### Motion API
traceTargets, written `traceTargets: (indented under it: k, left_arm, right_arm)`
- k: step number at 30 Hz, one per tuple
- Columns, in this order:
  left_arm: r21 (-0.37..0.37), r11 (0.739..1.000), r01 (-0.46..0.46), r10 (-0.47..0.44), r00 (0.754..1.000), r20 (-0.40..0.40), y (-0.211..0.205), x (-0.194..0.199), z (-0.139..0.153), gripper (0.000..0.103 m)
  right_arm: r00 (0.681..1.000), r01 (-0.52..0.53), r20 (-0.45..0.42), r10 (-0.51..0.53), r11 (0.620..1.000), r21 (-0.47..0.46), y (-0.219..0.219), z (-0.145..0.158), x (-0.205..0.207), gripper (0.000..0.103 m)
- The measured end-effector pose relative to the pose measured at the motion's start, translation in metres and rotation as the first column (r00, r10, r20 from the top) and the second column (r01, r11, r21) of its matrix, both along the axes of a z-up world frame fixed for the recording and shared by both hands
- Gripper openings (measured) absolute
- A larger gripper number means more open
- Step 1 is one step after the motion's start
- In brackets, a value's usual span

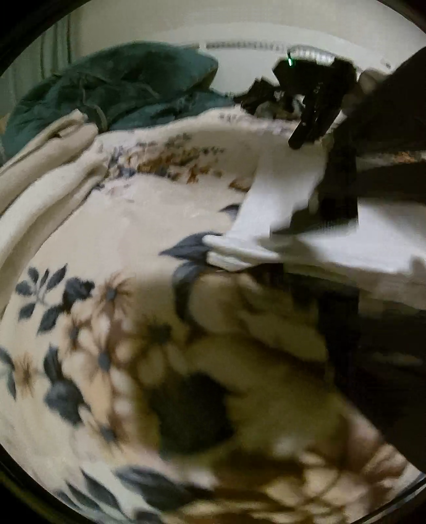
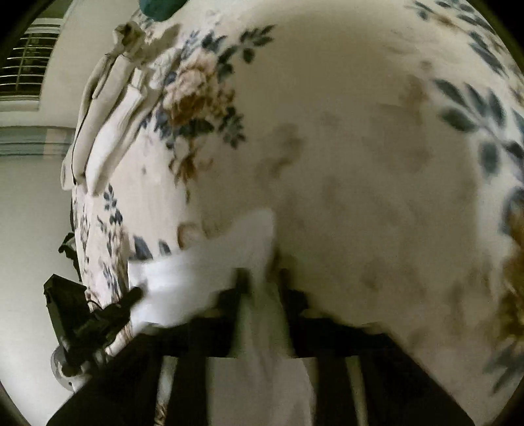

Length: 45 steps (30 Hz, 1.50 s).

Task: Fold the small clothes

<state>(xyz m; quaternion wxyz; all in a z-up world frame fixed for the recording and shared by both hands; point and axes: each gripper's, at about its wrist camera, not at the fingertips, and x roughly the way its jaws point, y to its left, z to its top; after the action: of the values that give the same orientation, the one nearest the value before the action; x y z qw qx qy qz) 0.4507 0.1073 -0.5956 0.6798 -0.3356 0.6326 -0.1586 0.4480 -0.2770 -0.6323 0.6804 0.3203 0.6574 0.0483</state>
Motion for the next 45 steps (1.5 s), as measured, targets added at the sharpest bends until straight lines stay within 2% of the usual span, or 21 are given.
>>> traceTargets:
  k: [1,2,4,8,9,13,14,15,16,17,18,19,20,25,27,33,37,39,41,42,45]
  left_arm:
    - [-0.042,0.999,-0.017,0.018,1.000,0.002,0.008,-0.009,0.002,0.072]
    - [-0.095,0.995,-0.041,0.040,0.999,-0.009,0.015,-0.020,0.002,0.075]
    - [-0.186,0.982,-0.043,0.032,0.998,-0.060,0.019,-0.039,-0.010,0.075]
    - [-0.249,0.969,-0.005,-0.025,0.993,-0.118,0.002,-0.061,-0.036,0.075]
    - [-0.254,0.967,0.001,-0.032,0.992,-0.119,-0.001,-0.061,-0.038,0.075]
    - [-0.238,0.971,0.015,-0.039,0.994,-0.100,-0.012,-0.057,-0.038,0.075]
    - [-0.236,0.972,0.014,-0.037,0.995,-0.092,-0.014,-0.057,-0.036,0.073]
    - [-0.224,0.974,0.022,-0.039,0.997,-0.073,-0.018,-0.057,-0.030,0.060]
    - [-0.218,0.975,0.029,-0.043,0.997,-0.062,-0.020,-0.057,-0.028,0.045]
    - [-0.184,0.982,0.047,-0.058,0.997,-0.053,-0.025,-0.057,-0.023,0.023]
    - [-0.168,0.984,0.051,-0.059,0.997,-0.042,-0.028,-0.058,-0.019,0.016]
    - [-0.156,0.986,0.051,-0.056,0.998,-0.026,-0.029,-0.058,-0.013,0.015]
    - [-0.140,0.989,0.052,-0.055,0.998,-0.016,-0.027,-0.058,-0.008,0.014]
    - [-0.138,0.990,0.035,-0.034,0.999,0.009,-0.022,-0.049,0.020,0.013]
    - [-0.135,0.990,0.031,-0.027,0.999,0.032,-0.019,-0.036,0.043,0.013]
    - [-0.127,0.992,0.021,-0.006,0.992,0.123,-0.005,0.025,0.107,0.013]
    - [-0.110,0.994,-0.007,0.031,0.976,0.217,0.016,0.108,0.161,0.013]
    - [-0.097,0.995,-0.020,0.044,0.967,0.251,0.026,0.145,0.174,0.013]
    - [-0.068,0.996,-0.050,0.067,0.957,0.281,0.042,0.197,0.180,0.014]
    - [-0.060,0.996,-0.059,0.074,0.956,0.283,0.045,0.210,0.178,0.014]
    - [-0.004,0.996,-0.088,0.086,0.958,0.275,0.059,0.263,0.160,0.017]
  right_arm:
    - [1.000,0.002,0.011,-0.002,1.000,0.028,-0.006,0.005,-0.010,0.058]
    - [1.000,-0.004,0.015,0.003,0.998,0.070,-0.011,0.007,-0.021,0.059]
    - [0.999,-0.031,-0.017,0.034,0.992,0.122,-0.015,0.004,-0.039,0.059]
    - [0.993,-0.052,-0.088,0.080,0.957,0.287,-0.010,-0.030,-0.069,0.061]
    - [0.992,-0.040,-0.100,0.079,0.937,0.347,-0.007,-0.042,-0.074,0.061]
    - [0.995,0.000,-0.090,0.045,0.892,0.452,0.001,-0.063,-0.079,0.061]
    - [0.996,0.005,-0.084,0.039,0.883,0.469,0.003,-0.064,-0.078,0.061]
    - [0.996,-0.001,-0.076,0.043,0.877,0.481,0.007,-0.065,-0.077,0.061]
    - [0.996,-0.011,-0.069,0.051,0.877,0.480,0.010,-0.064,-0.076,0.057]
    - [0.997,-0.023,-0.058,0.058,0.881,0.473,0.014,-0.063,-0.075,0.037]
    - [0.996,-0.030,-0.056,0.064,0.881,0.472,0.018,-0.063,-0.074,0.027]
    - [0.996,-0.035,-0.058,0.069,0.887,0.461,0.021,-0.061,-0.073,0.017]
    - [0.996,-0.040,-0.053,0.071,0.893,0.448,0.022,-0.058,-0.072,0.013]
    - [0.995,-0.091,-0.004,0.100,0.922,0.377,0.032,-0.018,-0.061,0.011]
    - [0.994,-0.108,0.018,0.109,0.924,0.366,0.034,0.003,-0.050,0.011]
    - [0.985,-0.159,0.121,0.126,0.929,0.334,0.047,0.082,0.021,0.011]
    - [0.967,-0.196,0.219,0.131,0.931,0.307,0.066,0.136,0.101,0.011]
    - [0.956,-0.209,0.265,0.130,0.933,0.293,0.076,0.155,0.142,0.011]
    - [0.943,-0.221,0.308,0.129,0.932,0.286,0.090,0.169,0.195,0.011]
    - [0.939,-0.224,0.321,0.127,0.932,0.284,0.099,0.170,0.221,0.011]
    - [0.932,-0.238,0.333,0.145,0.936,0.258,0.131,0.164,0.289,0.011]
